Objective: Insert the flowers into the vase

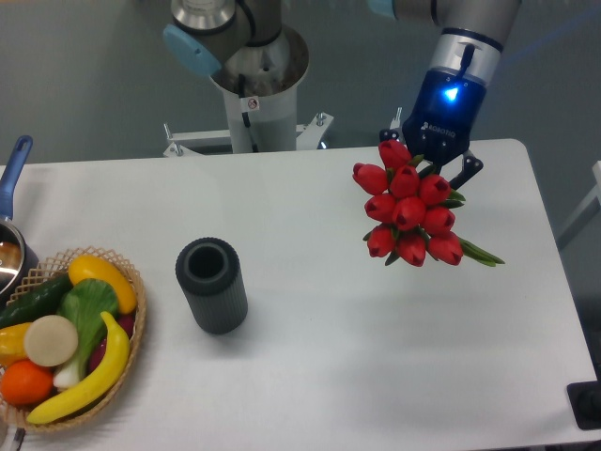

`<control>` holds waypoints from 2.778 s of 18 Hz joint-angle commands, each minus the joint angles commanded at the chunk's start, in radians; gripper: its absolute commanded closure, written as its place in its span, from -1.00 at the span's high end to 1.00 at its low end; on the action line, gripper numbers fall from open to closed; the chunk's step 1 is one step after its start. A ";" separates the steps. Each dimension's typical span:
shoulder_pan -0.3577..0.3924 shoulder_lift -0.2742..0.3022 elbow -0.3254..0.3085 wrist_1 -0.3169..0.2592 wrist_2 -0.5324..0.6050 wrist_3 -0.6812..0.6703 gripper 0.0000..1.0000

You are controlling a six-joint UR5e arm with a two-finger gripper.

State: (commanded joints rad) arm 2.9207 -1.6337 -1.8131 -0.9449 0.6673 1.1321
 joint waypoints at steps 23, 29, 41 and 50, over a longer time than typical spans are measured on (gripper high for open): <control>-0.021 -0.009 0.006 0.000 -0.002 0.003 -0.55; -0.087 -0.009 0.008 0.002 -0.159 0.003 -0.55; -0.224 -0.024 -0.014 0.049 -0.419 0.011 -0.55; -0.302 -0.044 -0.069 0.087 -0.532 0.103 -0.55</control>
State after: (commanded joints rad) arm 2.6186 -1.6782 -1.8822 -0.8575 0.1351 1.2348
